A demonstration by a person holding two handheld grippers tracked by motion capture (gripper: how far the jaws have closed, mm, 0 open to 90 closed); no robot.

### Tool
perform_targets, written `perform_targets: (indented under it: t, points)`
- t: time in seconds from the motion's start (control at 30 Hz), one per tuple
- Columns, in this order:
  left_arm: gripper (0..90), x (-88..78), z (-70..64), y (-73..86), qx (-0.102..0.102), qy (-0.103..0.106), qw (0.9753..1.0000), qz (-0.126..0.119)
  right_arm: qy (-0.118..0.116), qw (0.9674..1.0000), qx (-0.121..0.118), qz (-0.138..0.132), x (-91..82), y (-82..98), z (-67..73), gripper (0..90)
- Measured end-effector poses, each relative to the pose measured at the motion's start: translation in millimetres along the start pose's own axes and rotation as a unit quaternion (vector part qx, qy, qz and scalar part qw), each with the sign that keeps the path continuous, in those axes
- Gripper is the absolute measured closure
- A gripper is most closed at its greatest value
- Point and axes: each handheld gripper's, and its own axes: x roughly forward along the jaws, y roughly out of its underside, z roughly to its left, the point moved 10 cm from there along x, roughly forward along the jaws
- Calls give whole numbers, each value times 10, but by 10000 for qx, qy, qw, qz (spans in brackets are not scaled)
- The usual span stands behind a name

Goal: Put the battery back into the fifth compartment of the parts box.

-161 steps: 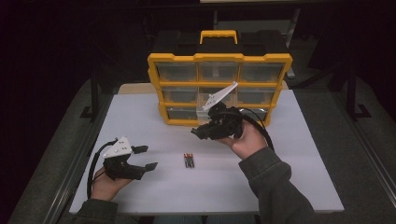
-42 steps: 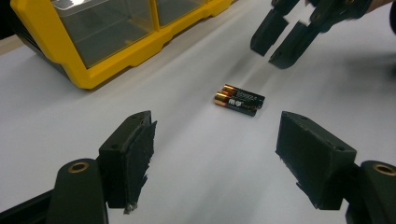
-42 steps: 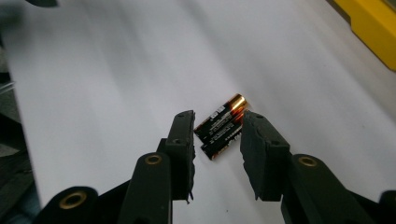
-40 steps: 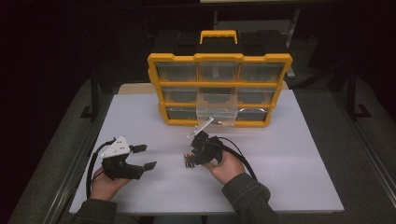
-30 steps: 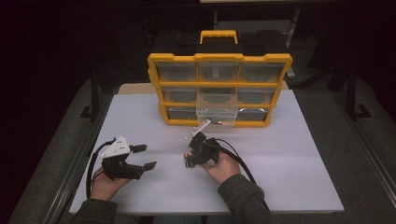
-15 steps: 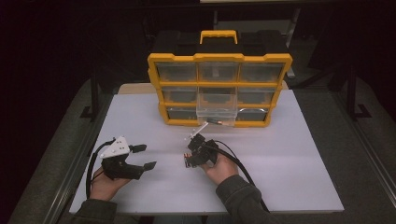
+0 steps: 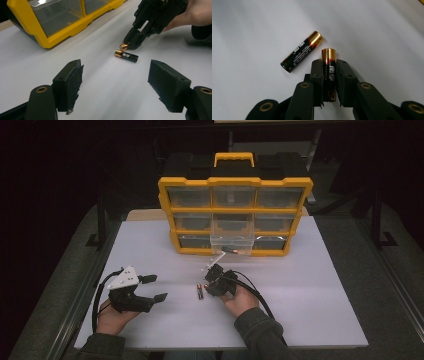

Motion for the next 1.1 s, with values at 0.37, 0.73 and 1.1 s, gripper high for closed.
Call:
perform_targets:
  t: [0.37,0.73,1.1]
  points:
    - [270,-2,5,2,-20,7,10000,6,-311,9993,92,-175,-159,-25,-19,759]
    - [270,4,-4,-13,-45,27,10000,-37,-646,9964,-319,-437,-512,-125,119,759]
    - [270,0,1,-16,-6,9,10000,-16,-799,9924,-701,-624,-957,-294,137,760]
